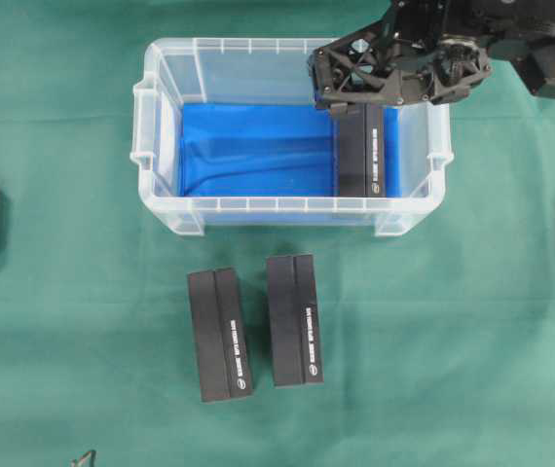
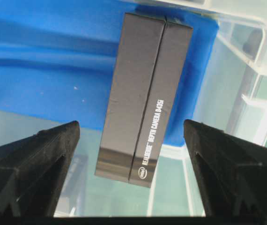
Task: Take the box out of the case with the right arm.
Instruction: 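Move the open right gripper over the right black box in the case, then lower the right gripper around the right black box and close it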
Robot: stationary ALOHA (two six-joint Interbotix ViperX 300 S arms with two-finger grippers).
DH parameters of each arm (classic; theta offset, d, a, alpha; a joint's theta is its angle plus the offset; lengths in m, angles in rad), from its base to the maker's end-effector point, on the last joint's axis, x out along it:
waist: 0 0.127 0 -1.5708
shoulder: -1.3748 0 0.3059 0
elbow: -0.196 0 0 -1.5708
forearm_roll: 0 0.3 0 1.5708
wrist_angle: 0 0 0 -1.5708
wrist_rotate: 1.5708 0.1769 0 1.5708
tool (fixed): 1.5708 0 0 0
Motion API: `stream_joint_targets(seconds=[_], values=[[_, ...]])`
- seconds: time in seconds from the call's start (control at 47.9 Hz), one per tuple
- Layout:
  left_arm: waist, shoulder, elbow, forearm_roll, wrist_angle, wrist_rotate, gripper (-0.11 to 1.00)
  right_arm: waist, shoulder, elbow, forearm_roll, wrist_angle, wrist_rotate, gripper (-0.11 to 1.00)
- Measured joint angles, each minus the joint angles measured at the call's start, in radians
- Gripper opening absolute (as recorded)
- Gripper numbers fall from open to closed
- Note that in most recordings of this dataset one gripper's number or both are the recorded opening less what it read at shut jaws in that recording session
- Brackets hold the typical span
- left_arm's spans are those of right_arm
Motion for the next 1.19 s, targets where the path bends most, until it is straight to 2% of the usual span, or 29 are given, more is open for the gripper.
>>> stream_joint_targets(seconds=[1.191], values=[[0.000,0.000,0.000,0.000,0.000,0.002,0.00,0.003,0.009,0.000,-0.002,-0.002,0.029,0.92]])
